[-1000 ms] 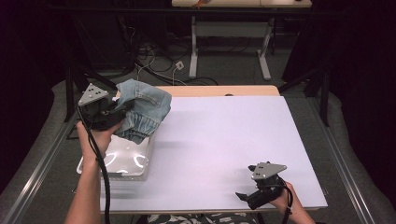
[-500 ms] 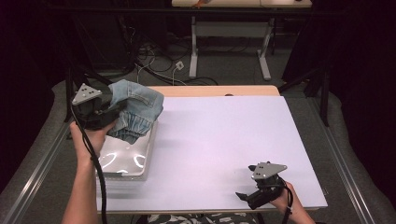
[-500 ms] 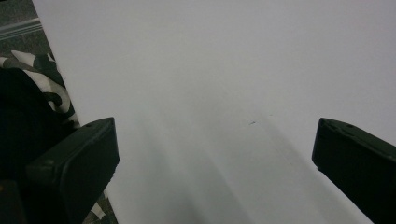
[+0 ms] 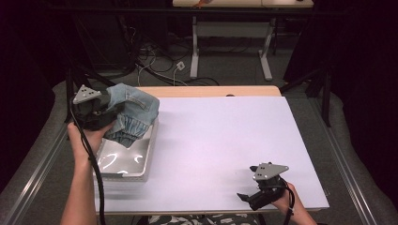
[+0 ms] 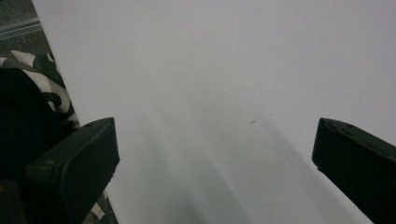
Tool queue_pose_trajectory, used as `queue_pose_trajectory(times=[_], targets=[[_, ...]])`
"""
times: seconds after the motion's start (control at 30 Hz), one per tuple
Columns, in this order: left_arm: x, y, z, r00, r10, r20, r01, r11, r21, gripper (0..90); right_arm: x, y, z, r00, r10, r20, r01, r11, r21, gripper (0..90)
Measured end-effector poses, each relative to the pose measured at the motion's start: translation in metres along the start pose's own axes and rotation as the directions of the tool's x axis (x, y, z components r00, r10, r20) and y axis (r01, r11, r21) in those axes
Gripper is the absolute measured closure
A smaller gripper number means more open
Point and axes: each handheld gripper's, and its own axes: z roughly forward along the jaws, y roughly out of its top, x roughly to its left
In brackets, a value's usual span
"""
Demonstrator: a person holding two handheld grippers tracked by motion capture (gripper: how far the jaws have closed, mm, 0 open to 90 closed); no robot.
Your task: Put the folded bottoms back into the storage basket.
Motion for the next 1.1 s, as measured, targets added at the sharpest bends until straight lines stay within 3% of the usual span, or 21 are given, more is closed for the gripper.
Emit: queue_pose_trajectory(times=[0.6, 1.1], targets=[[0.015, -0.01, 0.013, 0.9993, -0.027, -0.025, 0.029, 0.9964, 0.079, 72.1, 0.0, 0.0, 0.0, 1.0, -0.001, 0.0, 0.001, 1.0, -0.001, 0.5], [0.019, -0.015, 0.019, 0.9993, -0.018, -0.032, 0.023, 0.9907, 0.134, 72.1, 0.0, 0.0, 0.0, 1.0, -0.002, 0.001, 0.002, 1.0, -0.001, 0.5]])
